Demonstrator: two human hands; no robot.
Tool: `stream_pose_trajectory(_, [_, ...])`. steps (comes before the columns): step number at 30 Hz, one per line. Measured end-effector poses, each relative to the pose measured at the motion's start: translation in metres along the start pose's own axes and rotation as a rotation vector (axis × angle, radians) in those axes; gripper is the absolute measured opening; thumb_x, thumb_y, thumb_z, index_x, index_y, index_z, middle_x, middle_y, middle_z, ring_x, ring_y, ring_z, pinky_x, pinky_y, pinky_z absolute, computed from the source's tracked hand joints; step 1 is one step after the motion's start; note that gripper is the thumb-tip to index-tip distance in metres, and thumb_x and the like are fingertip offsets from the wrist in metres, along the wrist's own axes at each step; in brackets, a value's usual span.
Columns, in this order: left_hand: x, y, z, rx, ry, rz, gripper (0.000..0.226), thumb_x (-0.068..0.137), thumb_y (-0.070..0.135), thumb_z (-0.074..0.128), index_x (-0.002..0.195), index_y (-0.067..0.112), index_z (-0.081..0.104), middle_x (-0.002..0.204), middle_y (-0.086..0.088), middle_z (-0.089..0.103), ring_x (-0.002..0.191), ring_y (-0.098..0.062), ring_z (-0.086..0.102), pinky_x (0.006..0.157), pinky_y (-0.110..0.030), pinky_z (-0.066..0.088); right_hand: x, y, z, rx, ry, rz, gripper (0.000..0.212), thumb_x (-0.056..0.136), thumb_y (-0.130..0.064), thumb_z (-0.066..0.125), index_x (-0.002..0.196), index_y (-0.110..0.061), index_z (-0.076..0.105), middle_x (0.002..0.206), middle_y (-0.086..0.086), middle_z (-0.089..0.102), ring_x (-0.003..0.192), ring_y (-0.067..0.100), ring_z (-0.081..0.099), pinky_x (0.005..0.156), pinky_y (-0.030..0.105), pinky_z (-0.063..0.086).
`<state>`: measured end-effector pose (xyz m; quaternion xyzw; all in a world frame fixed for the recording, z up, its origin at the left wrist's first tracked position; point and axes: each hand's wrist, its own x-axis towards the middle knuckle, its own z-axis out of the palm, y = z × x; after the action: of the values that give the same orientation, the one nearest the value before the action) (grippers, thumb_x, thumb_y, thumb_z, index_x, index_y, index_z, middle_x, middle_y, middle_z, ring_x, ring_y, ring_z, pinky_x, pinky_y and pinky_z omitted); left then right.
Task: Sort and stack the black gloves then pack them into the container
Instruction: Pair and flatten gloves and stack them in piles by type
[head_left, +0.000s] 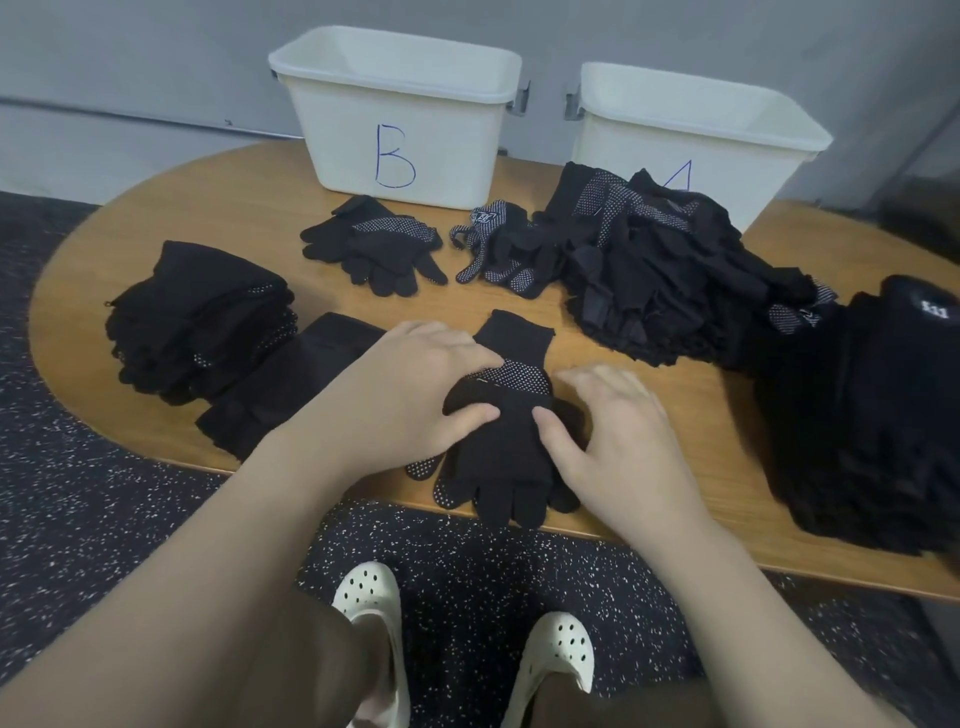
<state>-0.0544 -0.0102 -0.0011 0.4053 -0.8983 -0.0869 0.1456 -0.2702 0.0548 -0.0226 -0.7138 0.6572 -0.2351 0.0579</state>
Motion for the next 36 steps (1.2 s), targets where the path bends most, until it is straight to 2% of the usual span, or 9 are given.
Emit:
stream_pose_trajectory(9, [0.013, 0.003, 0.0, -0.131, -0.082, -0.059, 0.021, 0.093, 0.038, 0.071, 0.112, 0.028, 0.07, 0.098, 0.015, 0.055, 0.098, -0.006, 0.046, 0.1, -0.032, 0.033, 0.009, 0.003, -0.003, 0.053, -0.074, 0.007, 0.039, 0.092, -0.036, 0.069, 0.128, -0.021, 0.07, 0.096, -0.015, 0.059, 0.107, 0.013, 0.053, 0.102, 0.038, 0.041])
stream_pose_trajectory(13, [0.011, 0.004, 0.001, -0.162, -0.061, -0.072, 0.013, 0.095, 0.039, 0.069, 0.097, 0.028, 0.064, 0.099, 0.014, 0.059, 0.1, -0.007, 0.05, 0.101, -0.032, 0.03, 0.012, 0.001, -0.008, 0.121, -0.093, 0.01, 0.006, 0.089, -0.033, 0.07, 0.092, -0.029, 0.072, 0.081, -0.017, 0.055, 0.091, 0.011, 0.05, 0.092, 0.037, 0.042])
stream_pose_trajectory(16, [0.007, 0.005, 0.001, -0.239, -0.033, -0.126, 0.014, 0.093, 0.043, 0.069, 0.094, 0.031, 0.062, 0.097, 0.017, 0.063, 0.097, -0.002, 0.052, 0.099, -0.027, 0.029, 0.013, -0.001, -0.014, 0.213, -0.055, 0.013, 0.01, 0.083, -0.034, 0.067, 0.074, -0.032, 0.062, 0.077, -0.012, 0.058, 0.084, 0.01, 0.055, 0.083, 0.033, 0.043])
stream_pose_trajectory(19, [0.002, 0.005, -0.007, -0.544, -0.006, -0.207, 0.012, 0.091, 0.038, 0.074, 0.091, 0.027, 0.069, 0.093, 0.015, 0.075, 0.092, -0.001, 0.066, 0.095, -0.037, 0.05, 0.015, -0.002, -0.022, 0.459, -0.069, 0.056, 0.014, 0.09, -0.018, 0.069, 0.077, -0.021, 0.063, 0.076, -0.003, 0.066, 0.074, 0.019, 0.061, 0.069, 0.032, 0.047])
stream_pose_trajectory(21, [-0.002, 0.006, -0.015, -0.708, 0.003, -0.238, 0.01, 0.092, 0.031, 0.075, 0.09, 0.022, 0.07, 0.089, 0.009, 0.078, 0.089, -0.007, 0.072, 0.092, -0.04, 0.055, 0.017, -0.005, -0.028, 0.645, -0.087, 0.061, 0.014, 0.095, -0.008, 0.067, 0.082, -0.013, 0.063, 0.076, -0.001, 0.069, 0.07, 0.02, 0.062, 0.065, 0.032, 0.048])
stream_pose_trajectory(25, [-0.011, 0.007, -0.025, -0.971, 0.168, -0.262, 0.006, 0.094, 0.018, 0.073, 0.092, 0.012, 0.07, 0.089, 0.002, 0.078, 0.086, -0.013, 0.074, 0.082, -0.031, 0.056, 0.021, -0.02, -0.037, 0.987, -0.077, 0.069, 0.004, 0.094, -0.008, 0.071, 0.095, -0.009, 0.067, 0.085, 0.003, 0.074, 0.082, 0.015, 0.069, 0.071, 0.026, 0.054])
stream_pose_trajectory(27, [-0.017, 0.006, -0.028, -1.053, 0.271, -0.312, 0.005, 0.094, 0.015, 0.072, 0.096, 0.011, 0.072, 0.091, -0.001, 0.078, 0.086, -0.015, 0.074, 0.078, -0.029, 0.057, 0.026, -0.029, -0.038, 1.116, -0.134, 0.087, 0.017, 0.089, -0.012, 0.072, 0.105, -0.01, 0.07, 0.092, 0.006, 0.077, 0.087, 0.018, 0.074, 0.074, 0.026, 0.057])
stream_pose_trajectory(31, [-0.033, -0.002, -0.035, -1.225, 0.445, -0.419, 0.014, 0.095, 0.01, 0.07, 0.107, 0.004, 0.071, 0.1, -0.011, 0.078, 0.092, -0.021, 0.075, 0.078, -0.033, 0.062, 0.036, -0.054, -0.028, 1.172, -0.309, 0.116, 0.025, 0.092, -0.003, 0.066, 0.115, -0.011, 0.074, 0.105, 0.008, 0.079, 0.099, 0.022, 0.076, 0.078, 0.026, 0.059])
stream_pose_trajectory(36, [-0.054, -0.016, -0.044, -1.401, 0.551, -0.513, 0.027, 0.092, 0.018, 0.075, 0.118, 0.013, 0.069, 0.115, -0.004, 0.076, 0.111, -0.021, 0.072, 0.094, -0.04, 0.058, 0.053, -0.092, -0.008, 1.241, -0.212, 0.124, 0.025, 0.095, -0.001, 0.064, 0.117, -0.01, 0.073, 0.109, 0.006, 0.079, 0.105, 0.023, 0.075, 0.084, 0.031, 0.061])
